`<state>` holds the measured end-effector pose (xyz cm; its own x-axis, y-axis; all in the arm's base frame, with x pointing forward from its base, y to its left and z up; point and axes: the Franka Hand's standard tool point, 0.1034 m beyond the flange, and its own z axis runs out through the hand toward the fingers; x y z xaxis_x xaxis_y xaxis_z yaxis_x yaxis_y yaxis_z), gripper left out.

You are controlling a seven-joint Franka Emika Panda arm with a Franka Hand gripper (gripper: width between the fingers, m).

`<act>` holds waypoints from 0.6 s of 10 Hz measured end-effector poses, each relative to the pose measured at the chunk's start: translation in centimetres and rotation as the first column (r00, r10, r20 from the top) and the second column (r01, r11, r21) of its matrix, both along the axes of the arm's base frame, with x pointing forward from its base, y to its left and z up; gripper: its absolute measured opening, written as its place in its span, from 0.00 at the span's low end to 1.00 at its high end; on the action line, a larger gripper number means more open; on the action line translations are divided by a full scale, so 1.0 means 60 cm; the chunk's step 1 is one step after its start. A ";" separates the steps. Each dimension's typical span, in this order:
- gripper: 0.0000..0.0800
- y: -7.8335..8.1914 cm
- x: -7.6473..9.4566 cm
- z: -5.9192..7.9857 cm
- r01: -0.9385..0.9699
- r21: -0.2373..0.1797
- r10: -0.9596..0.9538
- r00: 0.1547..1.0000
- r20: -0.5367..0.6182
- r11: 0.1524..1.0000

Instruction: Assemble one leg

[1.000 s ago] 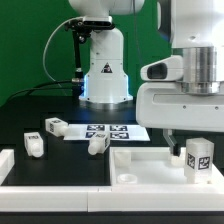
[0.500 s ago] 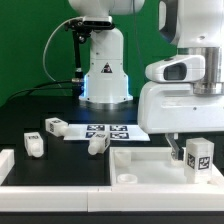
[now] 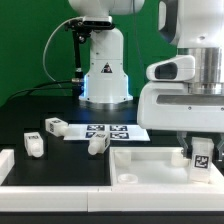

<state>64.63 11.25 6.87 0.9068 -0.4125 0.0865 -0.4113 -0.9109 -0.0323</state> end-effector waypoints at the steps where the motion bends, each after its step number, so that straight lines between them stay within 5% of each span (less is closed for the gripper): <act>1: 0.36 -0.002 -0.003 0.000 0.105 0.006 -0.105 0.994 -0.009 0.994; 3: 0.36 -0.007 -0.004 -0.002 0.502 0.035 -0.502 0.865 -0.013 0.864; 6: 0.36 -0.011 -0.003 -0.003 0.674 0.054 -0.674 0.739 -0.013 0.737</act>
Offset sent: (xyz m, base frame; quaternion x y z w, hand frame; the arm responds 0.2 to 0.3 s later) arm 0.0079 0.0070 -0.0054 0.0416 0.0335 0.4509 0.8910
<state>64.48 10.57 6.71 0.3896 -0.9195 0.0522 -0.9165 -0.3927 -0.0759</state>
